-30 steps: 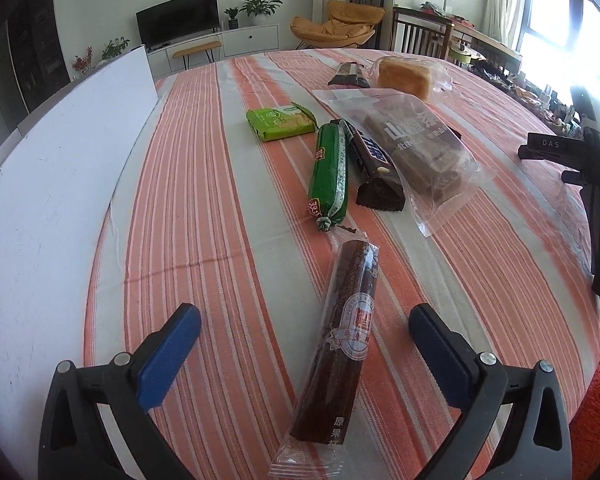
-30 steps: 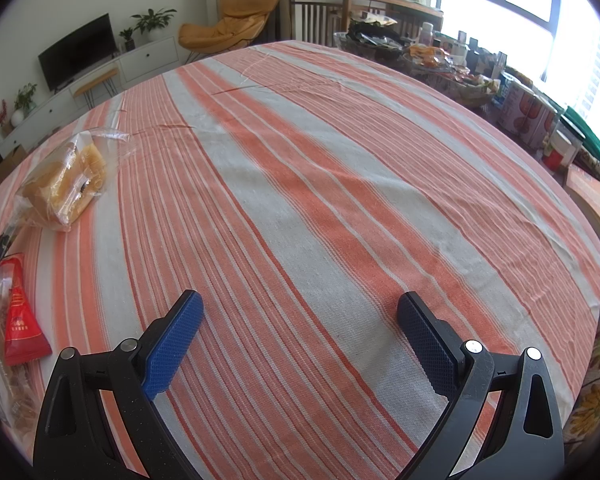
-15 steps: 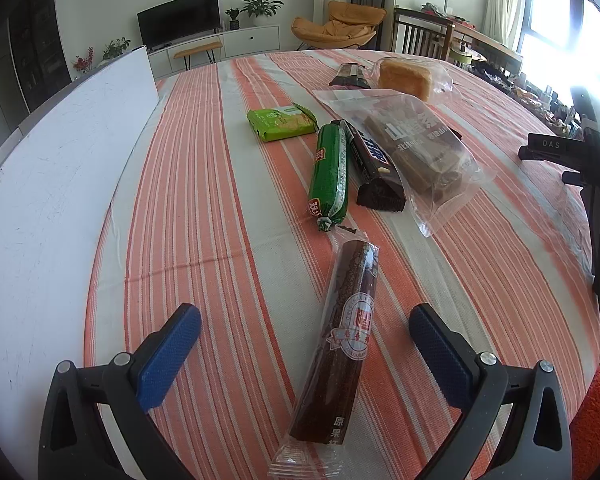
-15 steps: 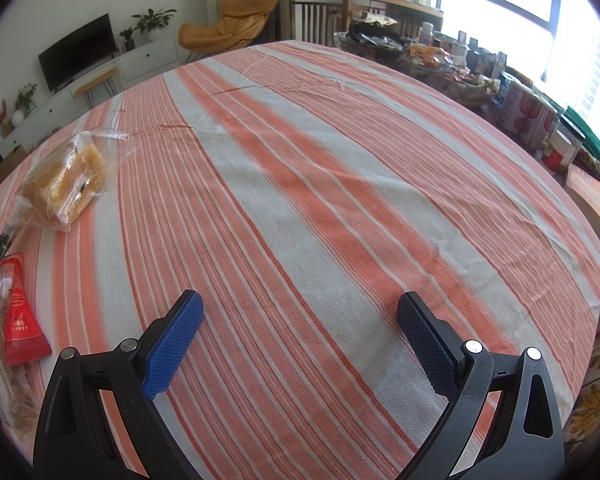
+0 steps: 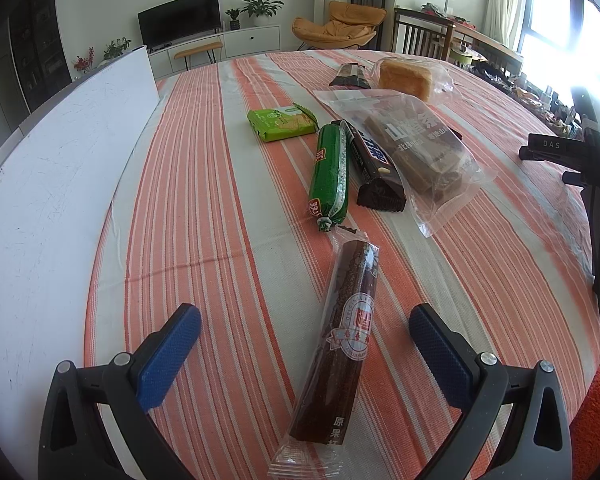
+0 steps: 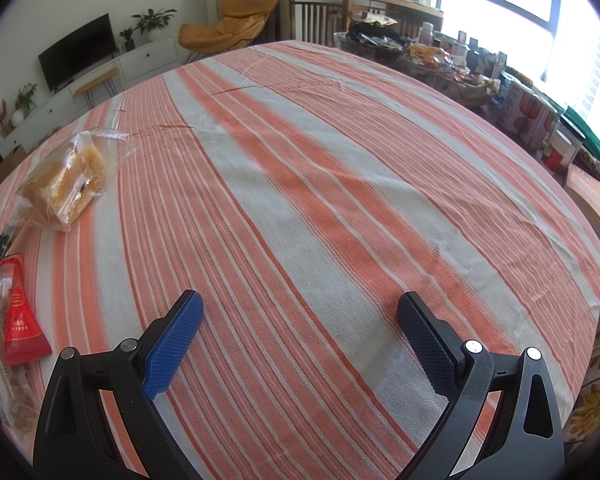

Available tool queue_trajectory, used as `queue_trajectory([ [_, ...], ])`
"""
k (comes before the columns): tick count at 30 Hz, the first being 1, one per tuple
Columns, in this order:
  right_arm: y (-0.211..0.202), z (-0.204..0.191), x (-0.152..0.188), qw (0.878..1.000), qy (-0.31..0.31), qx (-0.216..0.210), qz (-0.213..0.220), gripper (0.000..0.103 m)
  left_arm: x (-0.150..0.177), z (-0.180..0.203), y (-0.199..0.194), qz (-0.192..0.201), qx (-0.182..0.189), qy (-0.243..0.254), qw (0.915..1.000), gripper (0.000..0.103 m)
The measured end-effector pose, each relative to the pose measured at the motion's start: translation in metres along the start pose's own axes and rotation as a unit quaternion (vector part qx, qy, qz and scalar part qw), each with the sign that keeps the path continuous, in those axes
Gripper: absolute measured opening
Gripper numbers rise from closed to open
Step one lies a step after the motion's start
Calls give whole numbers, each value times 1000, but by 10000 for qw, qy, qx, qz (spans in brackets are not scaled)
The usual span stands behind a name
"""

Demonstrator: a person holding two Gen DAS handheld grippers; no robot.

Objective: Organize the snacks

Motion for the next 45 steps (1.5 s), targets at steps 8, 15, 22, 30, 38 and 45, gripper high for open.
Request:
queue_trajectory([
  [8,0,0,0,10000,1,1,0,100,0,0,0,1,-2,0,10000,103],
  [15,0,0,0,10000,1,3,-2,100,0,0,0,1,-2,1,10000,103],
  [22,0,0,0,10000,2,2,-1,100,0,0,0,2,-3,2,10000,103],
  [30,0,-1,-1,10000,-2,11,-5,100,0,0,0,3,-3,3,10000,103],
  [38,-1,-1,0,10000,-11,11,-10,100,0,0,0,3,-4,3,10000,103],
  [45,-19,13,8,9978,-104,-620,-194,97,0,-3,-2,-127,118,112,9998,103],
])
Point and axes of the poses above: each gripper's, at about its wrist camera, not at the fingertips, and y roughly the way its jaws point, z to its right, x to its underside, the point moved 4 cm from there along y, roughly the way its jaws point, and after that the axes turned 1 degree about -y, right-handed, at the moved point
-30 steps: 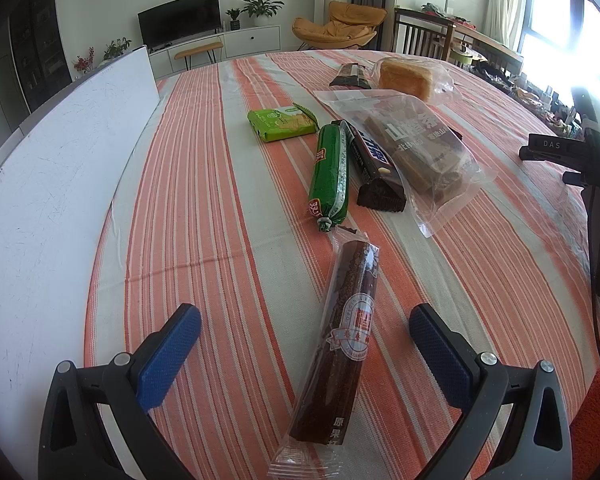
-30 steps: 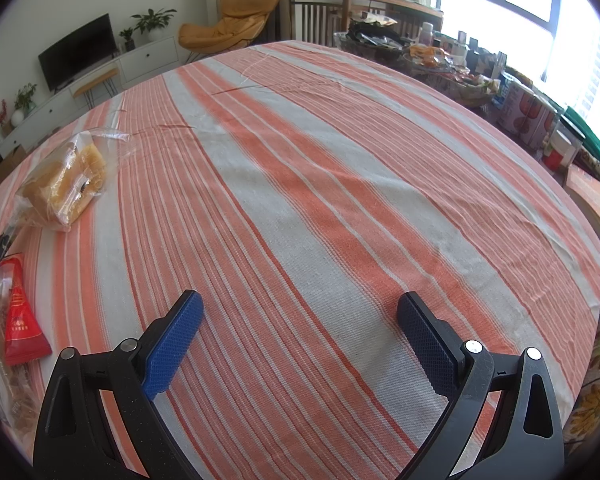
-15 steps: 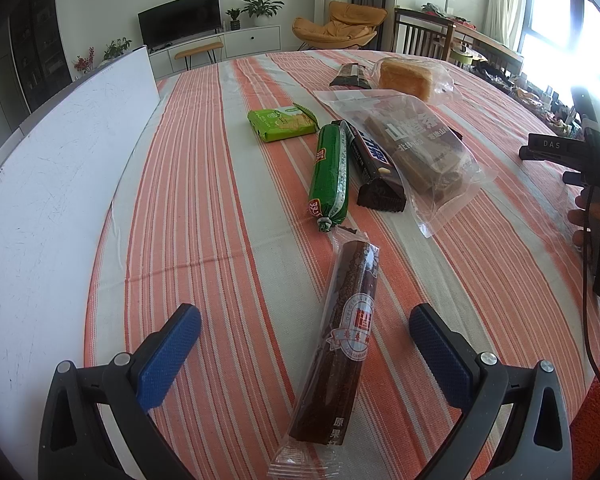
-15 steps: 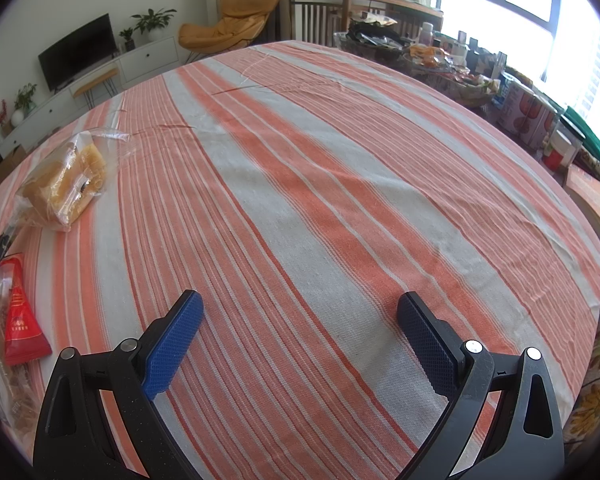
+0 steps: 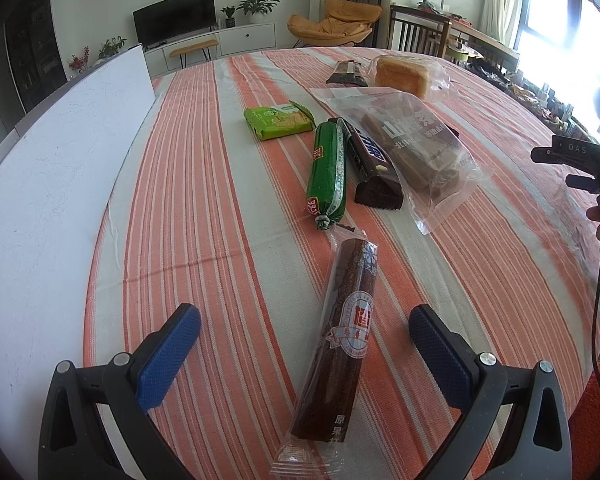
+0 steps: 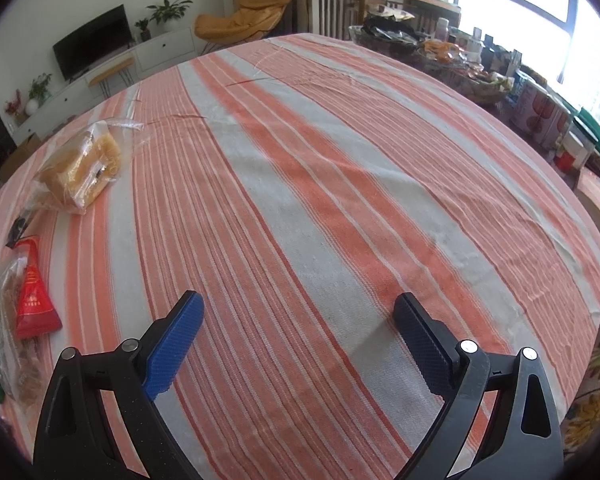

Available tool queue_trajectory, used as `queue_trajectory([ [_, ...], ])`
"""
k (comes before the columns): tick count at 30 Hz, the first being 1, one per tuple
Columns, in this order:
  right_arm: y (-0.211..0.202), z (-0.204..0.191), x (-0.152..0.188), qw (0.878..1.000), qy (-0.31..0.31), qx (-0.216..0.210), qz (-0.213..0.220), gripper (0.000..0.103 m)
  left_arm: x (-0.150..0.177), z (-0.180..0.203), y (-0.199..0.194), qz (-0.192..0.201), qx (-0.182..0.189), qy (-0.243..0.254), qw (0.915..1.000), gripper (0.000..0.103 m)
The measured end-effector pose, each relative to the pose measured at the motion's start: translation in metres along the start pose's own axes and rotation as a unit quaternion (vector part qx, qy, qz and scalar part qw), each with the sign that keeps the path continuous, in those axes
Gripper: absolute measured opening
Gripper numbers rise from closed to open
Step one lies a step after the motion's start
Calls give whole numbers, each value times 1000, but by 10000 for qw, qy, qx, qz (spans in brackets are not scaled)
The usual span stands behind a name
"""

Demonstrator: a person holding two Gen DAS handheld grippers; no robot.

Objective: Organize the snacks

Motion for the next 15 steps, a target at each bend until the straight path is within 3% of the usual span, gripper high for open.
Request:
queue_trajectory([
  [4,-32,-1,8,9986,-271,-453,75,97,1,-5,-11,-61,467,-176,9987,97],
  [7,-52,-14,16,9949,-451,-904,15,97,1,-2,-17,-110,530,-27,9985,83],
  [11,-69,-52,27,9841,-508,-1690,-192,97,4,10,-15,-156,280,481,9983,59],
  [13,-76,-84,32,9747,-724,-2078,-380,97,3,14,-17,-112,351,542,9978,40],
  [14,-78,-100,35,9709,-865,-2185,-466,97,3,15,-17,-106,328,578,9977,23],
  [15,-80,-114,36,9684,-1006,-2222,-530,97,4,16,-17,-101,287,626,9976,20],
])
Point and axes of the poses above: each gripper's, at about its wrist camera, not at the fingertips, and y roughly the way its jaws point, z to its right, x to its underside, the point moved 4 cm from there along y, roughly the way its jaws point, and after that the axes turned 1 degree about -y, right-handed, at the moved point
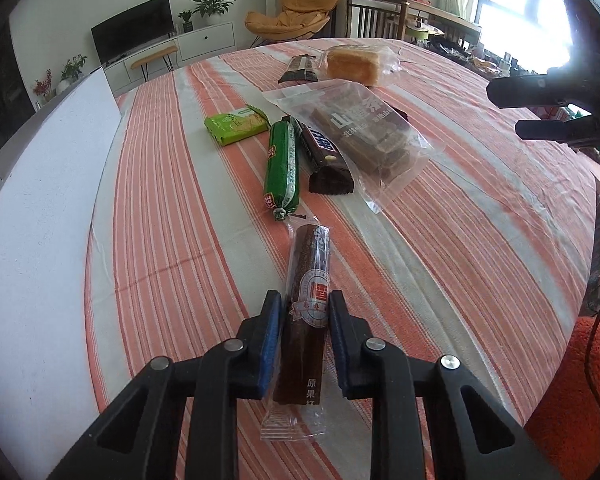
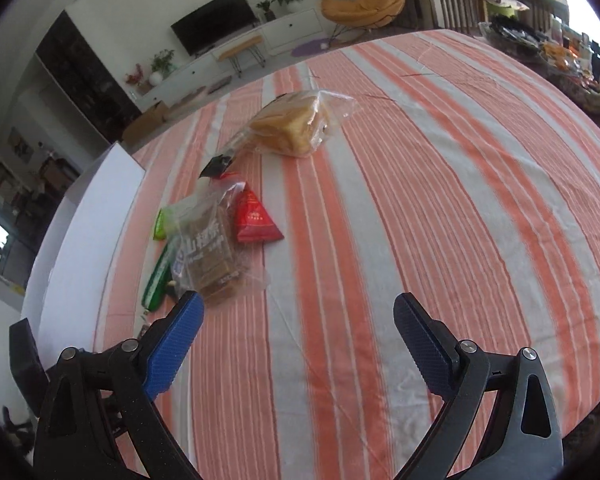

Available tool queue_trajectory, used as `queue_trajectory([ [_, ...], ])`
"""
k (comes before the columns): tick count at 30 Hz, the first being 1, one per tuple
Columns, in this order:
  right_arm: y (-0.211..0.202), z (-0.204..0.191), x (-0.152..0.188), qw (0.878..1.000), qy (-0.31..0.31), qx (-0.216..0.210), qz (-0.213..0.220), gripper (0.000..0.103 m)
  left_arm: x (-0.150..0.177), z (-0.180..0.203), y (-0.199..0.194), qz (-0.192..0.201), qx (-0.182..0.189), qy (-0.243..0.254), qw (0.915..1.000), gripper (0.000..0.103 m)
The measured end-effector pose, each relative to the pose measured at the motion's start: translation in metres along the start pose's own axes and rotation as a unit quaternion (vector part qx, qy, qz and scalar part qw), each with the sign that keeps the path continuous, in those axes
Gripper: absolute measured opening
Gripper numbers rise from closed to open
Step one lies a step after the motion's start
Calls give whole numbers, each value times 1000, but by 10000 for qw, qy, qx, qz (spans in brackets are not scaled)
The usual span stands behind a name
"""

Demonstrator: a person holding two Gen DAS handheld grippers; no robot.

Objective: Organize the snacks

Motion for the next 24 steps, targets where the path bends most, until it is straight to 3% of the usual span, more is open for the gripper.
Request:
queue_trajectory([
  [3,14,-21,-11,9996,-202,82,-202,96,4,-3,-3,76,72,-143,9998,19],
  [7,41,-12,-20,9970,172,-5,-754,95,13,-15,-10,135,340,-660,9971,19],
  [10,44,-22,-26,9970,313,-57,-705,95,19,-23,-14,140,473,-917,9946,19],
  [12,40,-49,-29,9956,175,-642,-655,96,22,-28,-16,158,491,-1024,9934,19],
  [14,45,-83,-26,9804,422,-1690,-922,96,24,-31,-17,185,528,-1125,9921,19],
  [15,50,-95,-24,9725,552,-2000,-1056,95,26,-31,-17,201,533,-1162,9916,19],
  [17,71,-117,-21,9648,667,-2185,-1301,94,28,-32,-18,218,524,-1192,9913,19],
  [19,96,-124,-18,9665,741,-1930,-1518,80,30,-32,-20,198,536,-1230,9908,19],
  [20,108,-123,-17,9679,824,-1725,-1628,55,32,-32,-22,185,559,-1268,9902,19],
  [21,117,-122,-16,9691,908,-1537,-1702,37,35,-34,-24,185,584,-1307,9895,19],
  [24,129,-124,-17,9748,868,-1212,-1662,32,40,-33,-27,249,553,-1292,9898,19],
])
Point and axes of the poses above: each gripper's, at about its wrist camera, not at the fingertips, and y roughly the way its jaws point, z to its right, x to its underside, the point moved 4 cm from there along y, roughly the way its jaws point, and after that the axes turned 1 degree about -y, right-handed, at the moved point
